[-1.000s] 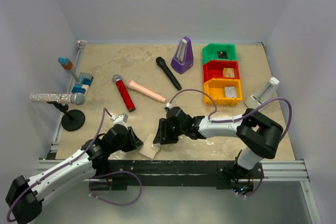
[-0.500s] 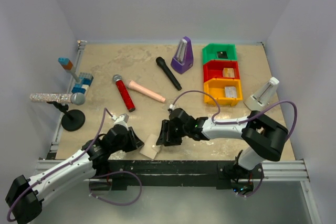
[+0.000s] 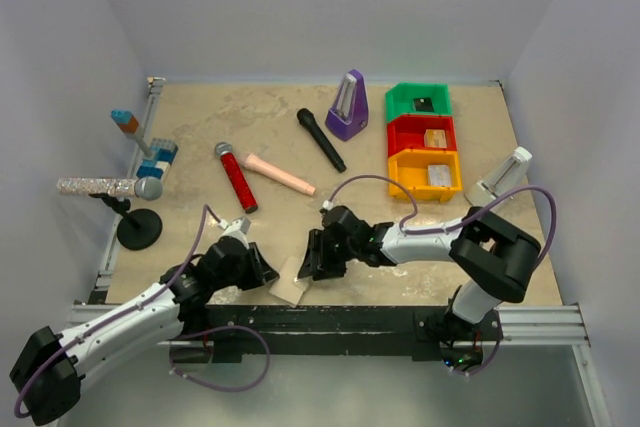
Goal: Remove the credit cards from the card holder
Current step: Move the card holder to the center of the board.
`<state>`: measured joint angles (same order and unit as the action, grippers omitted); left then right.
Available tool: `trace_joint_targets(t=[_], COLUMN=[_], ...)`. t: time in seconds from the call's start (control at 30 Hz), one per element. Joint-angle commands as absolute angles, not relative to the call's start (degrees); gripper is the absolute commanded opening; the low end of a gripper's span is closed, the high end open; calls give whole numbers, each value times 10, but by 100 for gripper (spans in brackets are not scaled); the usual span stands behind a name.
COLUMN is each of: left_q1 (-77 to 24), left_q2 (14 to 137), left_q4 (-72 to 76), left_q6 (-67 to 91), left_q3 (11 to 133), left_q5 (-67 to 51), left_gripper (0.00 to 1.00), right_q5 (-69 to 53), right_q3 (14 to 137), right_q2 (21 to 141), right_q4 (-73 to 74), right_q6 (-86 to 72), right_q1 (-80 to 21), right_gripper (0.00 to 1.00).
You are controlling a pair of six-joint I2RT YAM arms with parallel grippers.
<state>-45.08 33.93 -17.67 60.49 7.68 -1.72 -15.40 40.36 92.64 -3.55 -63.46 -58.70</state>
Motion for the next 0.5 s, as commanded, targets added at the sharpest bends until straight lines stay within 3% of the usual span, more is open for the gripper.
trace_joint_targets(t=[0.0,0.47], left_q1=[-455,-463], left_q2=[357,474], left_q4=[-166,-67], left_q6=[604,583], left_q3=[67,115], left_q5=[-45,-49], left_gripper=[25,24], right_q5=[-164,-179], right_q3=[389,389], right_q2=[926,896], right_q4=[-83,-73], right_q6=[-647,-607], right_q1=[-571,-502], right_gripper=[51,46])
